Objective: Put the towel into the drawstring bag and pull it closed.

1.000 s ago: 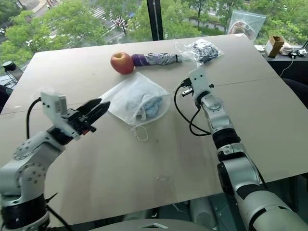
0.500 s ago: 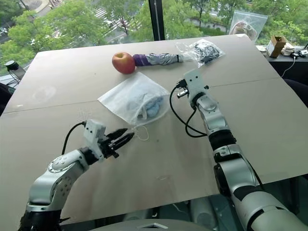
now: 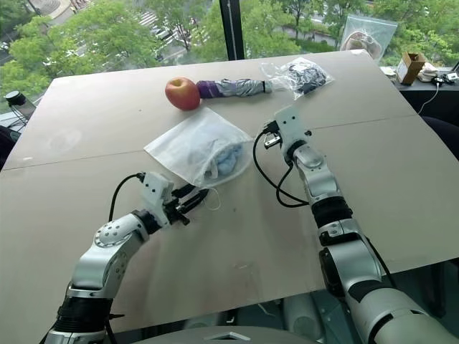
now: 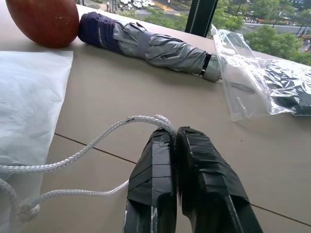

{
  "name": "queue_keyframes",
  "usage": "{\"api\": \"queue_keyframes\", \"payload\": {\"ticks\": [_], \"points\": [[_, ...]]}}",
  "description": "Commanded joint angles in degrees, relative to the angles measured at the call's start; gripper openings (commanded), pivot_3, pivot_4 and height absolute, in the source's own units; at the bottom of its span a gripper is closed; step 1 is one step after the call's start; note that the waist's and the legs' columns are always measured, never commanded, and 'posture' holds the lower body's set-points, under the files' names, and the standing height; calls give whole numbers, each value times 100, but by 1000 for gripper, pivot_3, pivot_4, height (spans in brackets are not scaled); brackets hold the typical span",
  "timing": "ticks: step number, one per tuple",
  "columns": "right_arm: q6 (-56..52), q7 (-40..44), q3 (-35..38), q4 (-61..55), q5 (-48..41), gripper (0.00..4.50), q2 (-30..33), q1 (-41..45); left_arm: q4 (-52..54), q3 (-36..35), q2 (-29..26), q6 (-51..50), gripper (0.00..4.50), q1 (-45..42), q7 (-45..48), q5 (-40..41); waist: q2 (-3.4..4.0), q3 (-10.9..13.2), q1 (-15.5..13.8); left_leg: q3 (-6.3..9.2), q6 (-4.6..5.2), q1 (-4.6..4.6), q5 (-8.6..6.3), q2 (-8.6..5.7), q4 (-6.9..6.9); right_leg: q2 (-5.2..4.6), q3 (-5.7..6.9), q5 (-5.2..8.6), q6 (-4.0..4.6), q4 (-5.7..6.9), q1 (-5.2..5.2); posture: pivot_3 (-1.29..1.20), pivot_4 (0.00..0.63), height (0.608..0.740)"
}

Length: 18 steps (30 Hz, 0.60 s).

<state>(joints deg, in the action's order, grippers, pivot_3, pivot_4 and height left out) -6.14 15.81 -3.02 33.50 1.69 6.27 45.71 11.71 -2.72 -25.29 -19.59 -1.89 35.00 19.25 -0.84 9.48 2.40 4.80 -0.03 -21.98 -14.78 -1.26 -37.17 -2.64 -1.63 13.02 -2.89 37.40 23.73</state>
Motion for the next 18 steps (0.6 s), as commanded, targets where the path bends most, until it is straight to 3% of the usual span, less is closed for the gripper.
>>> {"api": "queue_keyframes", "payload": {"ticks": [1,2,8,14,18], "points": [[8,0,-1,-354,-40,0,-20,-16,59,-42,-10,102,409,80,-35,-54,0,0,0,0,0,0,0,0,0,0,0,0,0,0,0,0,150,740],[3,3,-2,-360,-40,0,-20,-18,57,-38,-30,116,72,104,-51,-98,0,0,0,0,0,0,0,1,0,0,0,0,0,0,0,0,150,740],[80,-81,74,-285,-24,0,45,46,126,-192,-160,562,72,312,-497,-719,0,0,0,0,0,2,0,1,0,1,0,0,0,1,0,0,150,740],[388,-1136,853,399,-211,0,311,346,221,-1072,-327,1998,72,709,-2681,-2794,0,0,-12,1,0,0,0,1,1,-2,0,0,0,0,1,0,150,740],[522,-1893,1416,977,-492,0,257,437,218,-1434,-262,2085,72,831,-3918,-3941,0,0,-18,1,0,2,0,0,7,-5,0,0,0,-2,1,0,150,740]]}}
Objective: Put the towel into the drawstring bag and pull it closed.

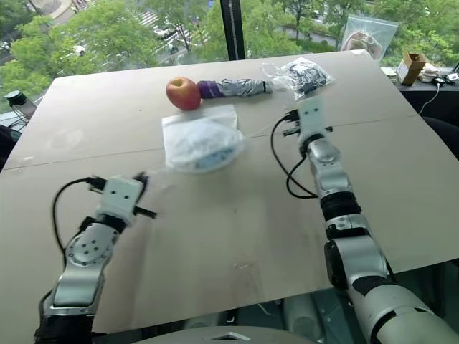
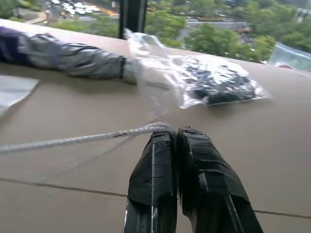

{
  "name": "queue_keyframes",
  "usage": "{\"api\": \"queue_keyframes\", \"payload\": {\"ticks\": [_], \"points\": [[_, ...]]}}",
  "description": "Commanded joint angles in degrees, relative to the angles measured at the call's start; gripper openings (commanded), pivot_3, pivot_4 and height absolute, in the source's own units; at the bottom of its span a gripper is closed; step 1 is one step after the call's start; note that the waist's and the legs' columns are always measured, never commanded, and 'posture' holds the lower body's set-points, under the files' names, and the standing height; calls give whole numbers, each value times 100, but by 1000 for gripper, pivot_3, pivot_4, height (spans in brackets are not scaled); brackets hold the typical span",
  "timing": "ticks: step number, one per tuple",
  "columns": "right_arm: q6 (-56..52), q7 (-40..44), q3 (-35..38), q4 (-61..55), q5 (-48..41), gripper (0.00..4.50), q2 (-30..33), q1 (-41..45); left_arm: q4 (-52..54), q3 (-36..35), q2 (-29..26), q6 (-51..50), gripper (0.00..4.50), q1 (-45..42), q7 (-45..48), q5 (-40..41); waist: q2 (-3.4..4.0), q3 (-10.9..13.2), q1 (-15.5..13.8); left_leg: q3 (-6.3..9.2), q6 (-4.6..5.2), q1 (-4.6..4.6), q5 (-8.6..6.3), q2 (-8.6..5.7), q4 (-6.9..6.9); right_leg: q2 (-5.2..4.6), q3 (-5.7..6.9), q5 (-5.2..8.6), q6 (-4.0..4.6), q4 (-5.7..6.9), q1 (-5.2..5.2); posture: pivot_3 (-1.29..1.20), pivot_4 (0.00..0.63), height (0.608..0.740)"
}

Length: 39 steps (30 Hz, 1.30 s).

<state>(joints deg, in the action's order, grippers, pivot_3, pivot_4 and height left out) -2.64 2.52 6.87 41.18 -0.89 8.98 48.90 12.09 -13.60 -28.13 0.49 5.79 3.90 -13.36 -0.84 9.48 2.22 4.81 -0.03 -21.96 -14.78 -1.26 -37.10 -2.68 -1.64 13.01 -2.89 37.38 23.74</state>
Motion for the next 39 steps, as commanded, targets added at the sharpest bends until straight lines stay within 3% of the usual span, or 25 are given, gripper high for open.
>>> {"api": "queue_keyframes", "payload": {"ticks": [1,4,9,14,17,21,24,28,31,32,39], "points": [[190,-698,530,282,-299,0,-27,134,196,-396,77,14,72,86,-996,-842,0,0,4,-1,0,0,0,0,0,0,0,0,0,0,0,0,150,740],[263,-1096,763,385,-473,0,-50,159,326,-621,352,-397,72,146,-1440,-1131,1,1,8,-6,1,-2,0,1,1,-2,-4,0,-1,0,1,0,150,740],[334,-1930,1188,435,-823,0,-87,128,444,-1381,1141,-1499,72,-61,-2088,-924,0,0,10,-3,2,-4,-1,4,0,-2,1,-1,-2,0,1,0,150,740],[495,-2897,1638,370,-1116,0,-79,18,298,-1852,1370,-2170,72,-337,-2466,-866,-1,-1,13,-3,2,-2,-1,5,-3,1,3,-1,-2,11,1,0,150,740],[651,-3087,1776,344,-1300,0,-49,-16,90,-1802,1331,-2081,72,-509,-2212,-487,-3,-1,6,-2,2,-3,-1,4,-8,1,4,-1,-2,12,0,0,150,740],[488,-1769,1577,330,-1889,0,-144,177,-29,-1275,1278,-1669,72,-623,-1303,379,-3,-1,13,-4,2,-3,-1,4,-8,1,3,-1,-2,8,-1,0,150,740],[-175,907,478,-424,-2009,0,6,-95,202,-426,1056,-1323,1061,-442,69,1018,2,1,26,-12,2,-5,-1,3,-6,2,0,-1,-2,2,0,0,150,740],[-1218,3627,-725,-1898,-2235,1448,800,-1134,419,-94,593,-1256,2782,-149,1076,1383,-3,-2,23,-17,6,-4,-3,13,-2,8,6,0,-2,-11,-6,0,150,740],[-1096,5087,-1380,-2458,-1907,2875,1760,-1845,657,-141,265,-1243,4196,186,1811,1844,2,1,-13,-6,6,-5,-3,20,-3,11,11,0,-2,-12,-7,0,150,740],[-1040,5381,-1388,-2495,-1913,3224,1994,-1989,762,-212,188,-1366,4249,344,2026,2067,10,6,-38,-3,6,-7,-3,16,-4,6,12,1,-2,-17,-8,0,150,740],[-31,6060,-916,-1806,-1892,3224,2459,-2110,1317,-460,-182,-1619,4249,1339,2999,2968,11,13,8,-23,16,3,-9,22,-13,5,-4,1,-2,-41,-23,0,150,740]]}}
